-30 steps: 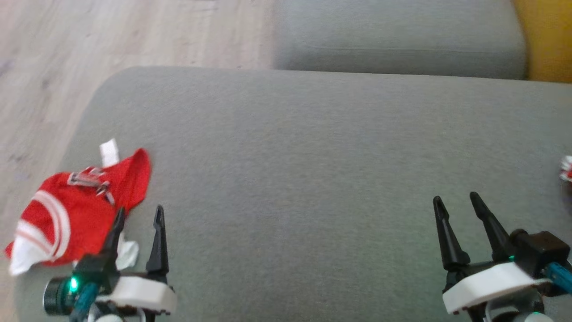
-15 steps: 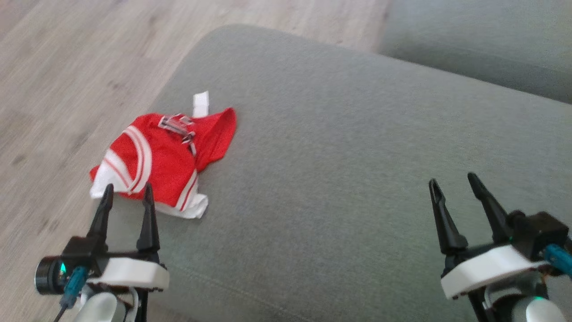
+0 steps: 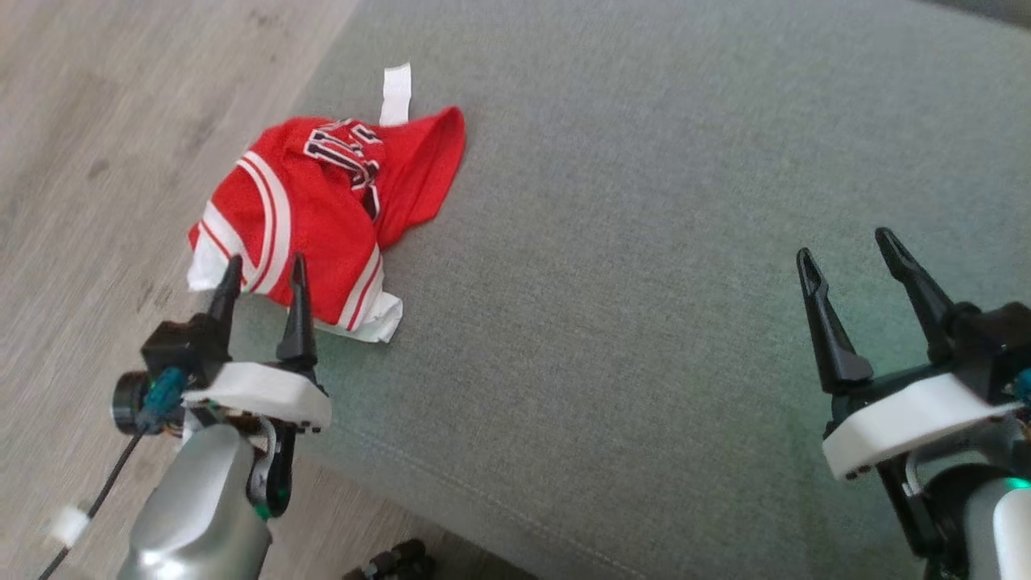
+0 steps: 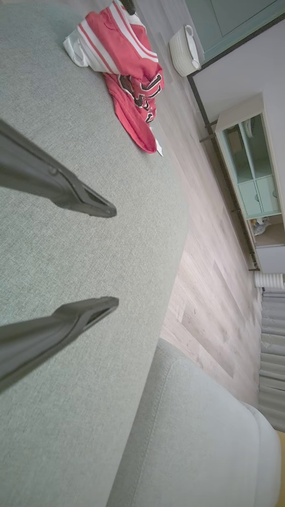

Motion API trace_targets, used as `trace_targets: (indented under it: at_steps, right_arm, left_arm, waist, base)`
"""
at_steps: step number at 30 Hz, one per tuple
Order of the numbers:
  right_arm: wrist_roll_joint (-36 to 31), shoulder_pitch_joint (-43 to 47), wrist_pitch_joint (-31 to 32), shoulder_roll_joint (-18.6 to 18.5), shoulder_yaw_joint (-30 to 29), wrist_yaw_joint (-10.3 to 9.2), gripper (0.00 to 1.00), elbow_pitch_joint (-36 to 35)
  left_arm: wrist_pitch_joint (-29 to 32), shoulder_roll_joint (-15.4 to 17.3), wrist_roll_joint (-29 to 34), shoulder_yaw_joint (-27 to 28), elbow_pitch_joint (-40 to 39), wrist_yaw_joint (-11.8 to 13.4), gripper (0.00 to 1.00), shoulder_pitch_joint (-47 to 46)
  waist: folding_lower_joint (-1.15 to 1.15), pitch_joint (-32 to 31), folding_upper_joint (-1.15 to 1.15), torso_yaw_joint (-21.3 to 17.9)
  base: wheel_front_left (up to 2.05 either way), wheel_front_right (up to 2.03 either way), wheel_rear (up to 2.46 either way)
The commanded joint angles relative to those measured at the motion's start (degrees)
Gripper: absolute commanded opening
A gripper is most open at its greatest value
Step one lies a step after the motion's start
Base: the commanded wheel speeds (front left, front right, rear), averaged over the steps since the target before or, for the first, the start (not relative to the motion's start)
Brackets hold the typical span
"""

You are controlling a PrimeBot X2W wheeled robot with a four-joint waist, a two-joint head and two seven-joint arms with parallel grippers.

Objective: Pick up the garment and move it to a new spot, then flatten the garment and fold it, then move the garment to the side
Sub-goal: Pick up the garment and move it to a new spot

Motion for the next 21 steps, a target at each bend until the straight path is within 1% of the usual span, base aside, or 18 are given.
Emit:
trace_targets:
  at_steps: [1, 4, 8, 9, 10, 13, 15, 16, 19, 20, 21]
  right_arm:
    - [-0.23, -1.98, 0.84, -0.70, 1.35, -0.03, 1.00, -2.82]
    - [-0.19, -2.44, 1.51, -0.66, 0.94, -0.03, 1.00, -3.16]
    - [-0.04, -2.76, 1.58, -0.44, 0.60, -0.03, 1.00, -3.23]
    - [-0.02, -2.82, 1.53, -0.38, 0.59, -0.03, 1.00, -3.15]
    - [0.03, -2.87, 1.47, -0.29, 0.53, -0.03, 1.00, -3.07]
    - [0.16, -2.99, 0.95, -0.04, 0.31, -0.03, 1.00, -2.75]
    - [0.31, -2.97, 0.31, 0.23, 0.16, -0.03, 1.00, -2.44]
    - [0.42, -2.93, -0.09, 0.37, 0.10, -0.03, 1.00, -2.17]
    - [0.90, -2.93, -1.64, 0.91, 0.10, -0.03, 1.00, -1.18]
    - [0.90, -2.93, -1.64, 0.91, 0.10, -0.03, 1.00, -1.18]
    - [1.09, -2.95, -2.26, 1.10, 0.12, -0.03, 1.00, -0.75]
  left_arm:
    - [-0.52, 1.09, -0.65, 1.93, 3.45, -1.27, 1.00, -3.20]
    - [0.48, -0.11, -1.60, 1.32, 12.54, -3.58, 1.00, -6.23]
    - [3.41, -1.38, -3.62, 1.13, 22.45, -6.49, 1.00, -9.69]
    - [3.58, -1.49, -3.91, 1.01, 24.15, -7.11, 0.54, -10.45]
    - [3.39, -1.59, -4.07, 0.87, 25.54, -7.56, 0.00, -11.12]
    - [0.93, -1.10, -3.81, 1.03, 27.28, -8.06, 0.00, -12.73]
    - [-0.22, -0.35, -3.33, 1.85, 26.37, -7.90, 0.00, -13.19]
    - [-0.43, 0.16, -3.02, 2.63, 24.92, -7.75, 0.00, -13.18]
    - [-0.52, 2.13, -0.37, 7.01, 14.66, -5.58, 0.00, -10.72]
    - [-0.52, 2.13, -0.37, 7.01, 14.66, -5.58, 0.00, -10.72]
    - [-0.53, 2.49, 0.76, 8.53, 11.07, -4.92, 0.00, -9.10]
  waist:
    - [-0.02, 2.43, 0.00, -0.07]
    - [-0.02, 3.18, 0.00, -0.66]
    - [-0.02, 3.38, 0.00, -1.29]
    - [-0.02, 3.29, 0.00, -1.48]
    - [-0.02, 3.19, 0.00, -1.63]
    - [-0.02, 2.34, 0.00, -2.09]
    - [-0.02, 1.38, 0.00, -2.40]
    - [-0.02, 0.71, 0.00, -2.58]
    - [-0.02, -1.66, 0.00, -3.41]
    - [-0.02, -1.66, 0.00, -3.41]
    - [-0.02, -2.67, 0.00, -3.77]
  base:
    - [0.00, 0.00, 0.00]
    - [0.00, 0.00, 0.00]
    - [0.00, 0.00, 0.00]
    - [0.00, 0.00, 0.00]
    - [0.00, 0.00, 0.00]
    - [0.00, 0.00, 0.00]
    - [0.00, 0.00, 0.00]
    - [0.00, 0.00, 0.00]
    - [0.00, 0.00, 0.00]
    - [0.00, 0.00, 0.00]
    - [0.00, 0.00, 0.00]
